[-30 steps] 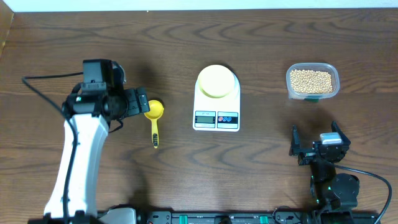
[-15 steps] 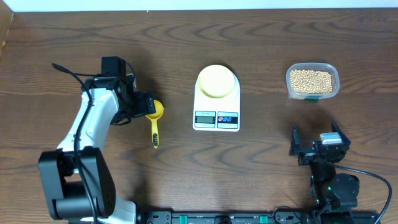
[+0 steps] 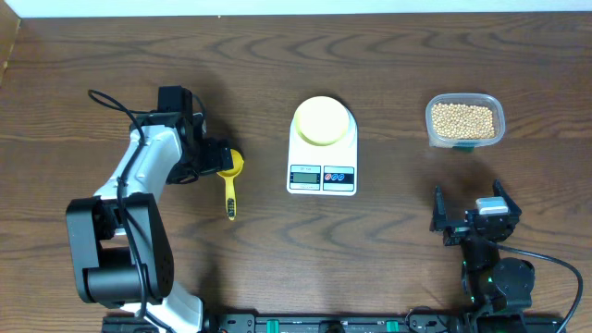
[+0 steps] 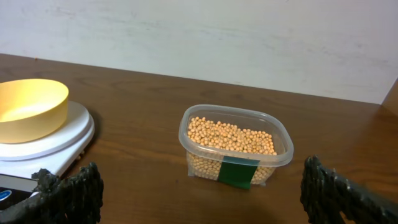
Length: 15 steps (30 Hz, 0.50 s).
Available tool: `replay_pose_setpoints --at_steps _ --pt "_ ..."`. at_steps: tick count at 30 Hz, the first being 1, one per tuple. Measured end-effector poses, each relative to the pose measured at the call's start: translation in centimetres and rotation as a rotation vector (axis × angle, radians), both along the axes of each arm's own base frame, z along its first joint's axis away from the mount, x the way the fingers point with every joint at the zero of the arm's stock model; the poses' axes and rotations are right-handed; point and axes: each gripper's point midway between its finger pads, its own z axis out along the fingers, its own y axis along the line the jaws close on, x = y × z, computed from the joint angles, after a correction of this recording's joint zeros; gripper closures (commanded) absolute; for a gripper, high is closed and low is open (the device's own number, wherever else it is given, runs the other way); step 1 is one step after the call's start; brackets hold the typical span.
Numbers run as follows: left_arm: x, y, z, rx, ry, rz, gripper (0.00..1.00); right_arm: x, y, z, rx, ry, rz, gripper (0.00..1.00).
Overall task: Scoop item into bowl and weigh 50g on scale
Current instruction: 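Move the left gripper down over the yellow scoop handle, then close the left gripper on the yellow scoop's cup rim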
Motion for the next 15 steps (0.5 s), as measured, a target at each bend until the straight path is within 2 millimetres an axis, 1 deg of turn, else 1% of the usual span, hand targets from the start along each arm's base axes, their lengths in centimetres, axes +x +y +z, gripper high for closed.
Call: replay_pose_setpoints --at_steps 9,15 --pt "1.03 0.63 0.06 0.036 -0.041 -0.002 0.03 0.0 0.0 0.0 0.0 0.0 0.0 0.01" --pt "1.05 0.67 0.06 0.039 -0.042 -0.006 0.02 0.0 0.0 0.0 0.0 0.0 0.0 0.01"
